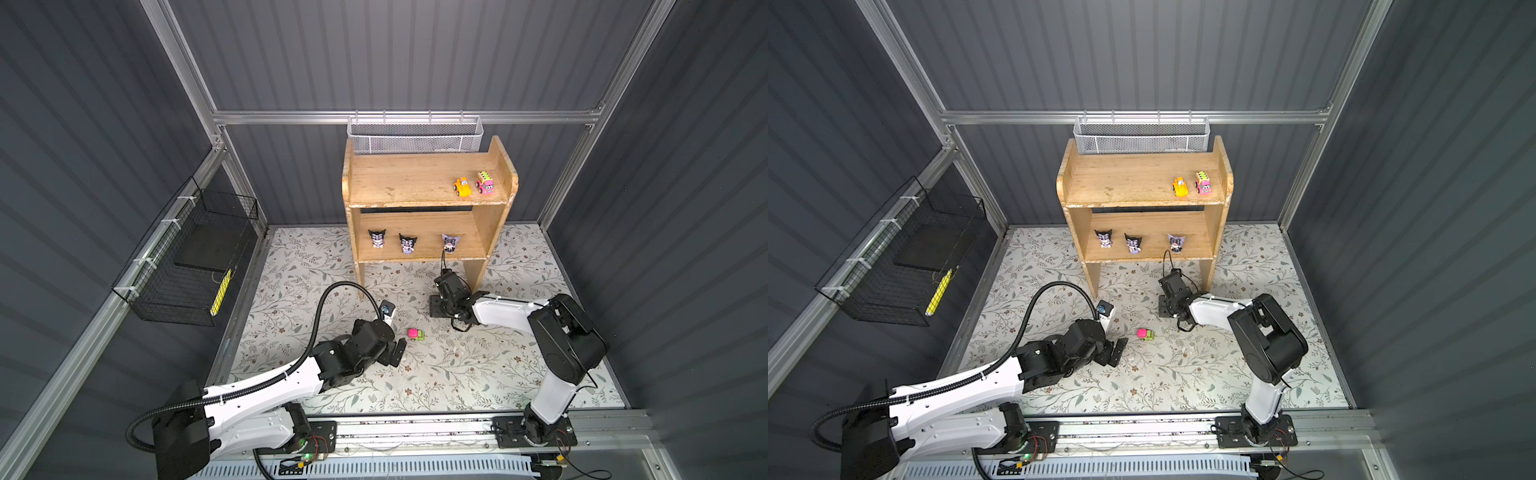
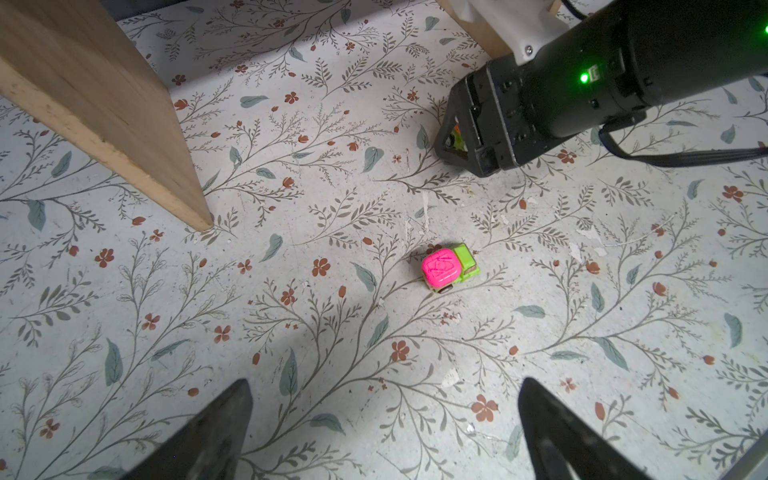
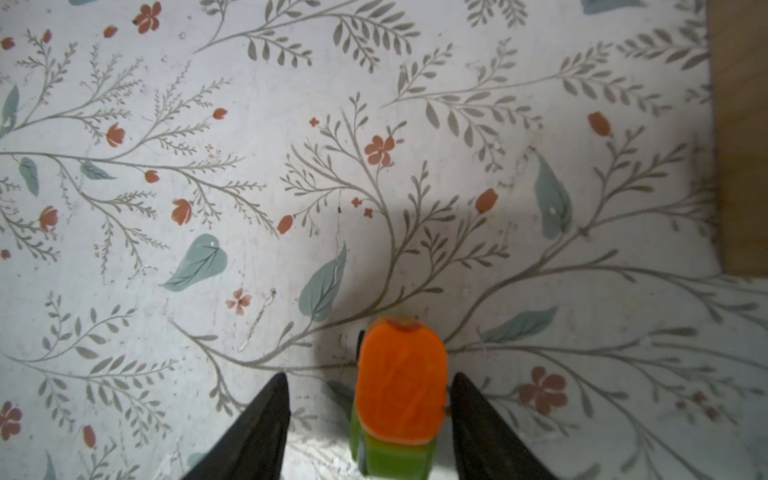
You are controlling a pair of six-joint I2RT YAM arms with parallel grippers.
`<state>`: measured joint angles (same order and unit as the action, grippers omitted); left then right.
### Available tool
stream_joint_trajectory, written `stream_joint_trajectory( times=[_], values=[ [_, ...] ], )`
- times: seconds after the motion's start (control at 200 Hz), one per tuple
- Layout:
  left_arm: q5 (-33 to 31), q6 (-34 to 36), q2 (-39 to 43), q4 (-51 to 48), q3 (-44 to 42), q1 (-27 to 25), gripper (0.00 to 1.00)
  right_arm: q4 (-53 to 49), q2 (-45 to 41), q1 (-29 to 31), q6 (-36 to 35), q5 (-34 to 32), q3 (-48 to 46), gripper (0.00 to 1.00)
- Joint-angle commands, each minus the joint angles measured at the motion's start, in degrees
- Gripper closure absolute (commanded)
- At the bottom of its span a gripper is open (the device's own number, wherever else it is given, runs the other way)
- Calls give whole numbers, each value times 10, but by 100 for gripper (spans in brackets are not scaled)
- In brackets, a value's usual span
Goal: Place and organize the plastic toys onto the shelf
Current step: 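Lower the right gripper onto the orange-and-green toy car and close on it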
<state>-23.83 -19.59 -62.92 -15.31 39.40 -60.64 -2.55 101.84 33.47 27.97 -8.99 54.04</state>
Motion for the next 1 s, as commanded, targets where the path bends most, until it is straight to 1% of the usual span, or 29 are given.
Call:
stream_joint_trajectory(
  times=[0.0,0.2,0.74,0.996],
  values=[
    [10,11,6,-7,17,4,0,21,12,0,2,-3,-9,39],
    [10,9,15,-20,21,4,0,27,23,0,3,-5,-11,42],
    [15,-5,13,-24,23,4,0,51,17,4,16,-9,-54,44],
    [17,-17,32,-28,13,4,0,51,11,13,19,-22,-68,49]
  ],
)
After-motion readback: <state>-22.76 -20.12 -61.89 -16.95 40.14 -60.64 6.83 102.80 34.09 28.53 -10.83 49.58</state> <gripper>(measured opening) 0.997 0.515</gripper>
